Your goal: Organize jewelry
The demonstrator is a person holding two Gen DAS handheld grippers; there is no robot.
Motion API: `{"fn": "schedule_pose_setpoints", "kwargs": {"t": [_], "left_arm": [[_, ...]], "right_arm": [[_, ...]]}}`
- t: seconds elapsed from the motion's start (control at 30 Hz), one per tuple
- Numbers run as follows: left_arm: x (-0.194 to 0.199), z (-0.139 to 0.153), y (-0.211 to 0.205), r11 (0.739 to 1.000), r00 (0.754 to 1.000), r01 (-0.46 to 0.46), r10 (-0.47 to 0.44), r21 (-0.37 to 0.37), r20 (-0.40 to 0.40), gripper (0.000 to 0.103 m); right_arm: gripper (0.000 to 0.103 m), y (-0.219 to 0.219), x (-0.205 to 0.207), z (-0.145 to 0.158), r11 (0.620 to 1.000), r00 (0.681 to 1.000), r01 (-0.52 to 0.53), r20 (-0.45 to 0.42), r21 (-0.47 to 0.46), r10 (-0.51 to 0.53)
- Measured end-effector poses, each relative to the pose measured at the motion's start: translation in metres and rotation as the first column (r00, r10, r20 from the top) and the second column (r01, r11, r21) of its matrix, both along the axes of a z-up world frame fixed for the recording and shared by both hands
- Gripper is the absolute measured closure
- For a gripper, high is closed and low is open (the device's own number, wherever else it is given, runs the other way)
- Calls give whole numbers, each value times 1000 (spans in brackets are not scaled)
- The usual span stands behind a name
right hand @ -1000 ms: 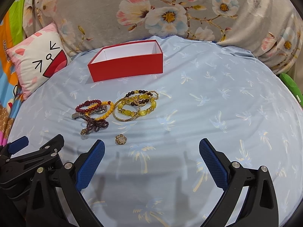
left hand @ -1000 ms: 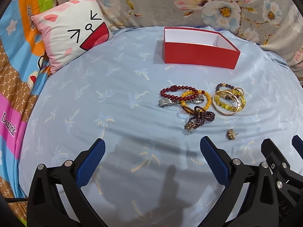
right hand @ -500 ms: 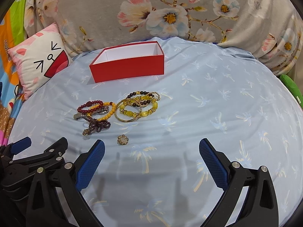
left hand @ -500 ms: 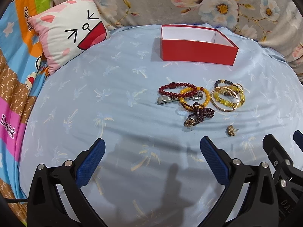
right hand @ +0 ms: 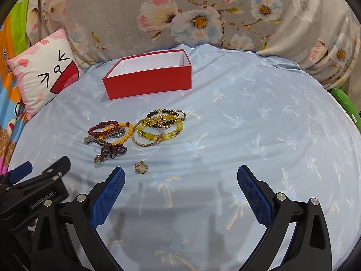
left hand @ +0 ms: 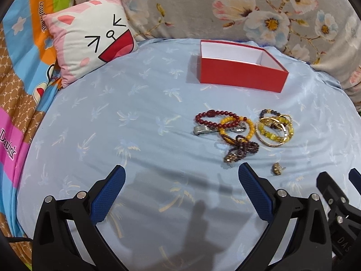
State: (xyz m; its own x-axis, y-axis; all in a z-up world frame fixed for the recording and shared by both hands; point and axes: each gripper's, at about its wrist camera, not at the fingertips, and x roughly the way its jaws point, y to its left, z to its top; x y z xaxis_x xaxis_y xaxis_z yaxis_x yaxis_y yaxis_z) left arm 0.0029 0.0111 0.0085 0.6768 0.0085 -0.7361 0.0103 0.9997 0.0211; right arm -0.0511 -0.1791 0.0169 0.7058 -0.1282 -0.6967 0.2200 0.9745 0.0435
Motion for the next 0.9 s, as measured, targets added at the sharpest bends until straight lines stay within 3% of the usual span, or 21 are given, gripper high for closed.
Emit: {"fn": "schedule_pose_setpoints", "kwargs": {"t": [0.2, 0.4, 0.63, 0.73, 0.9], "left_arm": [[16, -4, 10, 1000, 999, 3, -3, -2, -34, 7], [43, -5, 12, 997, 997, 28, -33, -70, -65, 7], [85, -13, 11, 993, 995, -3, -8, -114, -98, 8], [101, -17, 6, 994, 995, -13, 3, -104, -101, 9], [123, -29, -1, 995, 992, 2, -15, -102, -129, 22]], "right_arm": [[7, -9, 7, -5, 1000, 1000, 15, -13, 12, -15], [7, -12, 18, -11, 1000, 1000, 9, -27, 20, -8], [7, -15, 31, -16, 999, 999, 5, -40, 35, -4], [7, -16, 37, -18, 999, 999, 2, -43, 39, 0], [7, -18, 48, -21, 999, 999, -8, -50, 47, 11]]}}
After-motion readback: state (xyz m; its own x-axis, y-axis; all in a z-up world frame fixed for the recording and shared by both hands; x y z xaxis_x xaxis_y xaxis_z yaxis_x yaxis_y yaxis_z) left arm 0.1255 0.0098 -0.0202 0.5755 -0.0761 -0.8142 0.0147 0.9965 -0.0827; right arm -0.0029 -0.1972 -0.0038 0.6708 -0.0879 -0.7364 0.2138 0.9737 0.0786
